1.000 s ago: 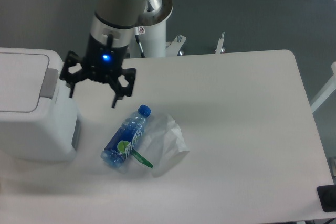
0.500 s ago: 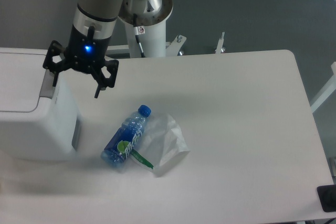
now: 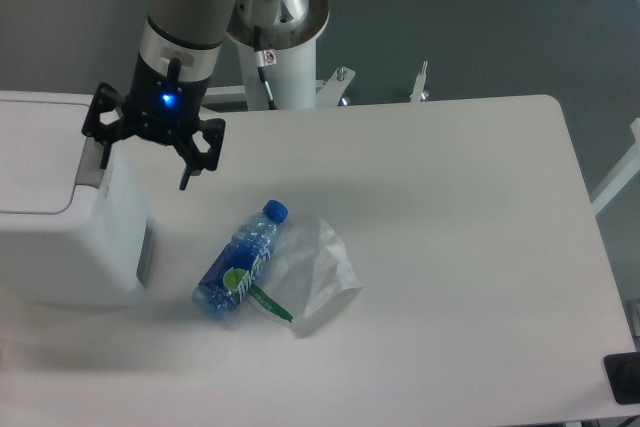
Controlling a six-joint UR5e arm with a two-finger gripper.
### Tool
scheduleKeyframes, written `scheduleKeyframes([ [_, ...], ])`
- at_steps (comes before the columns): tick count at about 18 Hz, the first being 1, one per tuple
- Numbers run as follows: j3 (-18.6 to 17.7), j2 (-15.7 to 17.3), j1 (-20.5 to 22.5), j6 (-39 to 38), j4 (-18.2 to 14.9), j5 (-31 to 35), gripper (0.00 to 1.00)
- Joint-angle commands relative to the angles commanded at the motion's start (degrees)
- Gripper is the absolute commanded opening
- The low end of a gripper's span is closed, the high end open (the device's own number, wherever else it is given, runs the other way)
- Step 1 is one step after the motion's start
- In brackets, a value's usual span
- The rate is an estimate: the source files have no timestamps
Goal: Open the trash can
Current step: 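Hold the gripper at the lid edge of the trash can to open it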
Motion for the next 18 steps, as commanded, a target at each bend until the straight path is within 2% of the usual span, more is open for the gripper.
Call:
scheduleKeyframes([
  [10,1.23,0.35,0.09,-1.5,0.0,-1.58,1.0],
  [18,-0.09,0.35,0.09,-2.29,0.0,-1.49,1.0],
])
